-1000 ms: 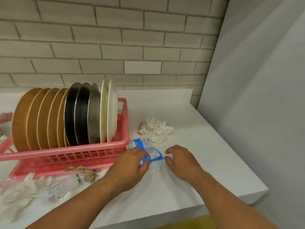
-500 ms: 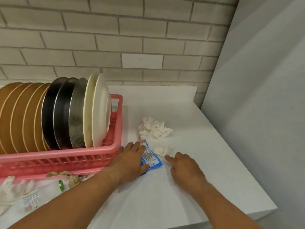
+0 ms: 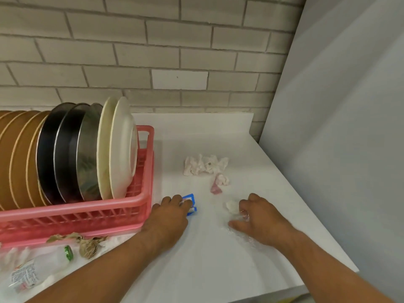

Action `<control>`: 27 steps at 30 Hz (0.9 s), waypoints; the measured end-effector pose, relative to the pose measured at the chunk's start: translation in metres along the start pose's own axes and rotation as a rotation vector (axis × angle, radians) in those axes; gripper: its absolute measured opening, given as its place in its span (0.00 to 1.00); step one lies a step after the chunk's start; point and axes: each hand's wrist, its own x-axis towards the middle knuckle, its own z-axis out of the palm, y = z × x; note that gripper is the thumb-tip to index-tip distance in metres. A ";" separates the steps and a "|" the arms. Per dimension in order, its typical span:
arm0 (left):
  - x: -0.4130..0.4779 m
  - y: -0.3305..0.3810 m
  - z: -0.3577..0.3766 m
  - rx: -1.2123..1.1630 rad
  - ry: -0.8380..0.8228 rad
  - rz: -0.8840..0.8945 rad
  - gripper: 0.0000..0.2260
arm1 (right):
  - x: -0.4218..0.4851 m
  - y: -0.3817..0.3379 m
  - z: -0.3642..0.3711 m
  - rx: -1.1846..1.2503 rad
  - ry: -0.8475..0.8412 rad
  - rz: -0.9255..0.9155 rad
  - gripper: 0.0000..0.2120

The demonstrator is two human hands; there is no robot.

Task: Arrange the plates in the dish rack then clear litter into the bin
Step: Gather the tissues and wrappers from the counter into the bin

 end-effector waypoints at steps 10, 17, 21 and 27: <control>0.005 -0.006 -0.009 -0.234 0.071 -0.017 0.24 | -0.004 -0.004 -0.021 0.111 0.049 -0.018 0.12; 0.003 0.007 -0.031 -0.315 0.192 -0.076 0.11 | -0.004 -0.012 -0.027 0.450 0.202 -0.021 0.17; -0.003 0.016 -0.039 -0.397 0.226 -0.124 0.12 | -0.001 -0.017 -0.032 0.808 0.266 0.051 0.16; 0.001 0.026 -0.042 -0.361 0.103 -0.084 0.13 | 0.001 -0.009 -0.038 0.846 0.369 0.164 0.15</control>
